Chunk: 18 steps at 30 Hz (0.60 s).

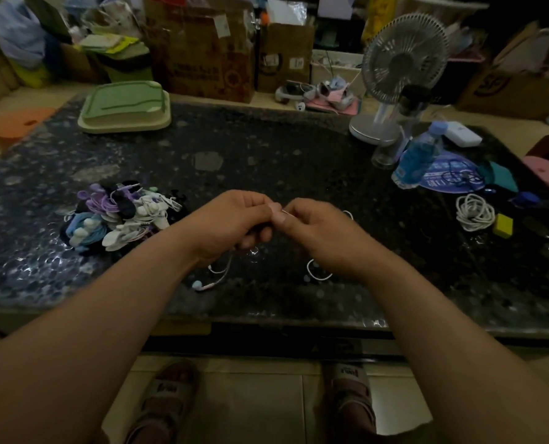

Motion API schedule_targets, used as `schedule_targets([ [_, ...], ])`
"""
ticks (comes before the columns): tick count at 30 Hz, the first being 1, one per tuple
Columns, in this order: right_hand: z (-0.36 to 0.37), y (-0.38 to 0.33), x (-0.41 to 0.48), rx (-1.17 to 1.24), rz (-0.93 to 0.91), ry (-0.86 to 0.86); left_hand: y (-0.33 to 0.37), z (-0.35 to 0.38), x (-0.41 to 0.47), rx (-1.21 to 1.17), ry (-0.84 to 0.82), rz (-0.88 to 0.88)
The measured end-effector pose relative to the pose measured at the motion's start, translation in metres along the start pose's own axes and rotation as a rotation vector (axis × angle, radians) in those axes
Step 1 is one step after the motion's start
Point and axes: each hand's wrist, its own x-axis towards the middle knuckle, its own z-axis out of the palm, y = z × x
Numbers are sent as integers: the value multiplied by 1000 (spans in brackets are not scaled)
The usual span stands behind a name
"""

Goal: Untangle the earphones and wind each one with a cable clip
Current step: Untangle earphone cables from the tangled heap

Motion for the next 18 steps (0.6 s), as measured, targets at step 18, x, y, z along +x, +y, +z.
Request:
schedule_targets([
  [18, -10, 5, -1, 152, 13, -83, 2, 0, -2, 28, -75, -3],
])
